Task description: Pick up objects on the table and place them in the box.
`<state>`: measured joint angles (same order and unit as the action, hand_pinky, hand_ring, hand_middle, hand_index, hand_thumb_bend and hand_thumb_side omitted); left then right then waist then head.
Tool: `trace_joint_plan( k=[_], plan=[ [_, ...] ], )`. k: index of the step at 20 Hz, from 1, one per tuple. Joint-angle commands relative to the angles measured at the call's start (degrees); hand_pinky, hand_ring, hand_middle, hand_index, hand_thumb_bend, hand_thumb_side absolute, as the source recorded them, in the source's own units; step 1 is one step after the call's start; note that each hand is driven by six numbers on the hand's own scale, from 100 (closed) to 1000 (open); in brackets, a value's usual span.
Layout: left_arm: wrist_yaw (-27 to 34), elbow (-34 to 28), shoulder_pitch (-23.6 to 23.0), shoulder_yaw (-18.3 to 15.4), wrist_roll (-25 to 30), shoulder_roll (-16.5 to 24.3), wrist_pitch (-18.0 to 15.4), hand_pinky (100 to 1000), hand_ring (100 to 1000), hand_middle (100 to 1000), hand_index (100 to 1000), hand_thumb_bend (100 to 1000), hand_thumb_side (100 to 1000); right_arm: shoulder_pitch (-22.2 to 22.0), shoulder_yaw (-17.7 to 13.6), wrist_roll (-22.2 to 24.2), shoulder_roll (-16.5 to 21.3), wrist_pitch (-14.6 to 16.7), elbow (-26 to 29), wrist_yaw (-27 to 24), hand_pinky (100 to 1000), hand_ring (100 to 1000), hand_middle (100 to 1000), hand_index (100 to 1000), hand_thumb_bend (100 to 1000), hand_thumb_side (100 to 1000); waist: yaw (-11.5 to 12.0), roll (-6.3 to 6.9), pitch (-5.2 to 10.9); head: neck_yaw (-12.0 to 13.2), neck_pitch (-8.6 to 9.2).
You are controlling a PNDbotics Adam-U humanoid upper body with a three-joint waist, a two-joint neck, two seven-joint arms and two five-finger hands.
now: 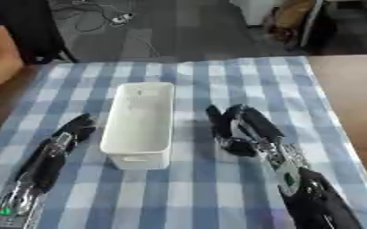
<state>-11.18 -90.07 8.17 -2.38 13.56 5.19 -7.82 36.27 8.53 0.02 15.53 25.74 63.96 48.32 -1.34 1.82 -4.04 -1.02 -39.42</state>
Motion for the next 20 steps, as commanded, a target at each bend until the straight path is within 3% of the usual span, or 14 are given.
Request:
trace_joint_plan(
  k=[1, 13, 20],
  plan=[
    [-0.1, -0.7, 0.3, 0.2, 0.2, 0.3, -0.1, 939, 882, 1000, 864, 100, 1000, 1.5, 0.0, 0.2, 1.8, -0.4, 3.3, -1.6, 755, 564, 410, 419, 100, 482, 0.0, -0.1, 0.9, 0.0, 0.75],
    [-0.1, -0.6, 0.2, 0.1, 0.3, 0.3, -0.2, 939, 883, 1000, 864, 100, 1000, 2.2, 0.3, 1.3, 2.3, -0.6, 4.4, -2.4, 757, 566, 409, 419, 100, 480, 0.1, -0.15, 0.94, 0.0, 0.81],
    [-0.2, -0.4, 0.1, 0.2, 0.5, 0.4, -0.3, 940, 883, 1000, 863, 100, 1000, 7.7, 1.9, 1.8, 1.3, 0.9, 3.4, -1.8, 746, 560, 406, 425, 100, 469, 0.2, -0.1, 1.01, -0.6, 0.72]
  ],
)
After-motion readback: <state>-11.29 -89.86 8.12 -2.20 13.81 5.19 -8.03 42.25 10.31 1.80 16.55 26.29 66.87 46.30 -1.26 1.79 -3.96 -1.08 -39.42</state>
